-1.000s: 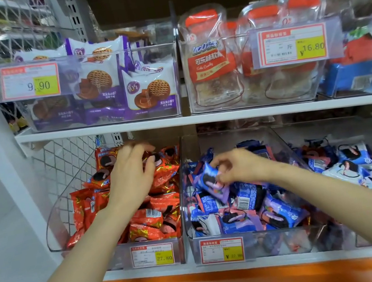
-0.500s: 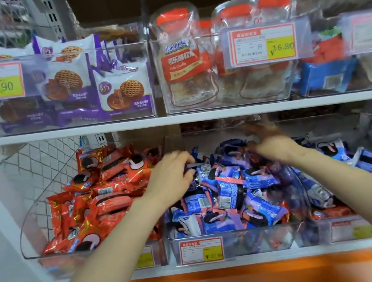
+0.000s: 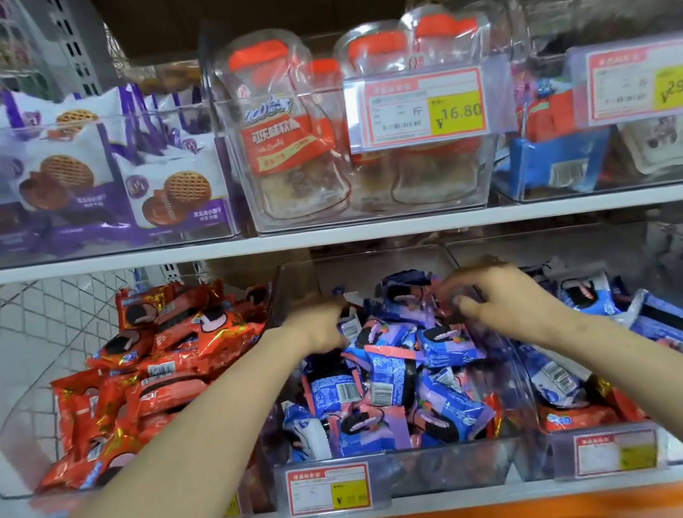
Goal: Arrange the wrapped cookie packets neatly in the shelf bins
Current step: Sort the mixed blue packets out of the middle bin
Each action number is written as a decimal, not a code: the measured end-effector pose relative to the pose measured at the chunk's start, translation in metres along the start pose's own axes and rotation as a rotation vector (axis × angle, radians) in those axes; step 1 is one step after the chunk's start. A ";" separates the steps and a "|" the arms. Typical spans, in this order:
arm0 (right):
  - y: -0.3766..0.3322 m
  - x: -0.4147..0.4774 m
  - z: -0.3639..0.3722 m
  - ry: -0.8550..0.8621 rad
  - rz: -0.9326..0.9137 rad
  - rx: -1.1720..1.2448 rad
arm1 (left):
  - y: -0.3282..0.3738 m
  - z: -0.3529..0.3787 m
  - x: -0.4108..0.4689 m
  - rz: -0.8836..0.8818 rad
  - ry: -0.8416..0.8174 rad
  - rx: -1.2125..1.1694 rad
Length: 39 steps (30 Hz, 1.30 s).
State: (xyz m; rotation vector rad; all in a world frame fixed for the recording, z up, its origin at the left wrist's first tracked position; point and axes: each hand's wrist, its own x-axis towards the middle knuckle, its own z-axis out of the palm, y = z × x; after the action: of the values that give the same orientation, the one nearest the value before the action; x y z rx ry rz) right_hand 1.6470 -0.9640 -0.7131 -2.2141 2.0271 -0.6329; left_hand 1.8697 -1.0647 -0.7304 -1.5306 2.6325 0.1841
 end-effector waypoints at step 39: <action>-0.046 0.034 0.049 -0.304 -0.211 -0.227 | -0.054 -0.009 -0.112 0.071 0.626 -0.461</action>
State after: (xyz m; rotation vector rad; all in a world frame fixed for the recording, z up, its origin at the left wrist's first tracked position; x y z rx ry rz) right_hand 1.7084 -1.0023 -0.7345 -2.4887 1.8070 -0.0680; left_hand 1.9717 -0.9968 -0.7089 -1.8775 3.3105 0.3976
